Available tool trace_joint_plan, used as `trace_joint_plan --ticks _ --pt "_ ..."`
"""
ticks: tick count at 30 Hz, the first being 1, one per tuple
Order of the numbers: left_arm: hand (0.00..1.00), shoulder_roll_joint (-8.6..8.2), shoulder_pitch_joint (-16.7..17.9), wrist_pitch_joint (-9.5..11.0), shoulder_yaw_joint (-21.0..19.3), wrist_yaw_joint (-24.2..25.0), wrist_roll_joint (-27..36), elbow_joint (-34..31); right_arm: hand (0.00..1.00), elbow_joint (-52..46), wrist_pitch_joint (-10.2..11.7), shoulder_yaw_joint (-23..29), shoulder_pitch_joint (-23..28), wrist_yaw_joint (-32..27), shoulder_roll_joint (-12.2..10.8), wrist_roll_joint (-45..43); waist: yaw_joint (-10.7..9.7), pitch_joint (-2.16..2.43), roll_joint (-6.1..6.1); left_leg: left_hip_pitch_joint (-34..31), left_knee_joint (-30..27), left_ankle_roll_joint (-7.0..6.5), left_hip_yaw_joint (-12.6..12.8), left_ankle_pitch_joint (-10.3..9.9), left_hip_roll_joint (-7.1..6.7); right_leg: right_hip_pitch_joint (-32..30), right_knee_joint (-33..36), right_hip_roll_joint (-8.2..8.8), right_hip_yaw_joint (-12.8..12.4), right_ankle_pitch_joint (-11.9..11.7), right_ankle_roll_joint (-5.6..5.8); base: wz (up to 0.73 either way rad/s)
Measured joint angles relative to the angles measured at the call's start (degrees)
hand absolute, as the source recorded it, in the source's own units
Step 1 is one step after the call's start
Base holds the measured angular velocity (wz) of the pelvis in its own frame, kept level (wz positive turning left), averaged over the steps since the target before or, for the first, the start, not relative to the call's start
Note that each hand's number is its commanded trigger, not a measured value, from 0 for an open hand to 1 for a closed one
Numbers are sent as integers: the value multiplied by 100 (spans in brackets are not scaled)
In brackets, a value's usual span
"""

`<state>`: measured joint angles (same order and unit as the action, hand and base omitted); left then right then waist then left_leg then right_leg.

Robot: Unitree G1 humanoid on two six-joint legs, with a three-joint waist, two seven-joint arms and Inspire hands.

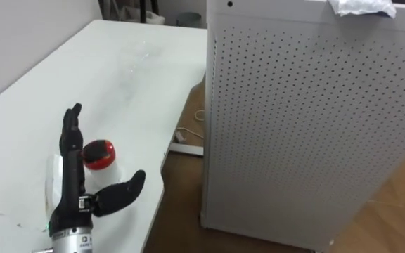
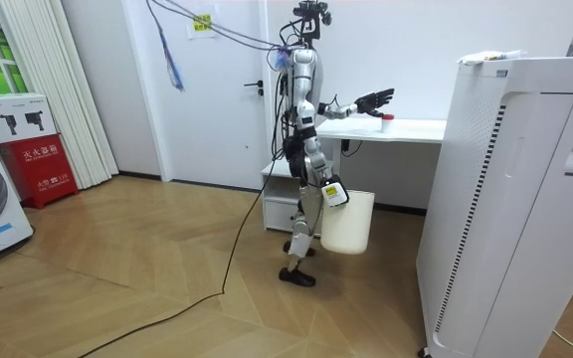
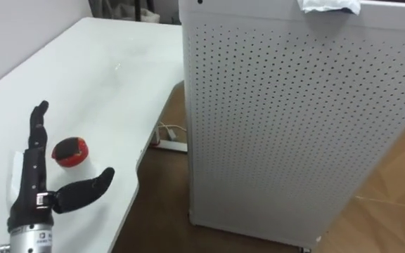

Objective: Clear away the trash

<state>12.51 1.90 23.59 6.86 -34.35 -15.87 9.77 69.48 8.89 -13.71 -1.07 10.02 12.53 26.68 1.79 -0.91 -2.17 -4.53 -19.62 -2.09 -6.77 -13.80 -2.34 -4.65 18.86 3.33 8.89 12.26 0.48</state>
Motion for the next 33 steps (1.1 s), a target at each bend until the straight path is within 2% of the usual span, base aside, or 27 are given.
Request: trace_joint_plan --ticks 4,13,17,20,21,23,28,33 --pt "0 -31 7 21 2 -8 1 0 100 11 -3 -7 14 112 -2 -154 8 -3 -46 55 97 21 -123 12 54 79 -125 -36 62 -18 -30 5" --pt "0 -30 104 21 4 -59 10 5 100 28 -13 -18 17 243 -50 -191 44 0 -126 185 195 41 -123 24 51 181 -159 -33 65 -41 -24 1" --pt "0 -33 201 23 4 -18 185 78 100 40 -15 -16 49 398 -57 -194 35 3 -116 228 209 47 -125 20 58 241 -223 -53 55 -84 -23 0" --pt "0 -27 239 26 15 -18 270 402 100 -23 -20 -14 141 397 -44 -187 77 31 -69 237 211 47 -113 20 58 242 -221 -55 46 -86 -23 0" --pt "0 -26 281 27 18 -24 316 499 100 -61 -19 -14 180 396 -44 -174 58 27 -54 244 217 47 -110 20 57 242 -221 -58 46 -86 -23 0" --pt "0 -28 285 28 30 -26 564 688 100 -60 -20 -14 185 395 -44 -167 54 18 -40 290 267 57 -106 27 56 262 -224 -61 43 -86 -23 -2" --pt "0 -35 288 27 15 -122 1626 1083 100 -71 -20 -16 195 388 -45 -188 34 25 -29 413 394 82 -7 44 80 302 -228 -82 53 -86 -24 -7" --pt "0 -37 287 28 14 -140 2002 1247 100 -74 -20 -16 215 383 -51 -190 6 17 -59 445 400 79 32 47 81 318 -227 -72 49 -85 -24 -3"
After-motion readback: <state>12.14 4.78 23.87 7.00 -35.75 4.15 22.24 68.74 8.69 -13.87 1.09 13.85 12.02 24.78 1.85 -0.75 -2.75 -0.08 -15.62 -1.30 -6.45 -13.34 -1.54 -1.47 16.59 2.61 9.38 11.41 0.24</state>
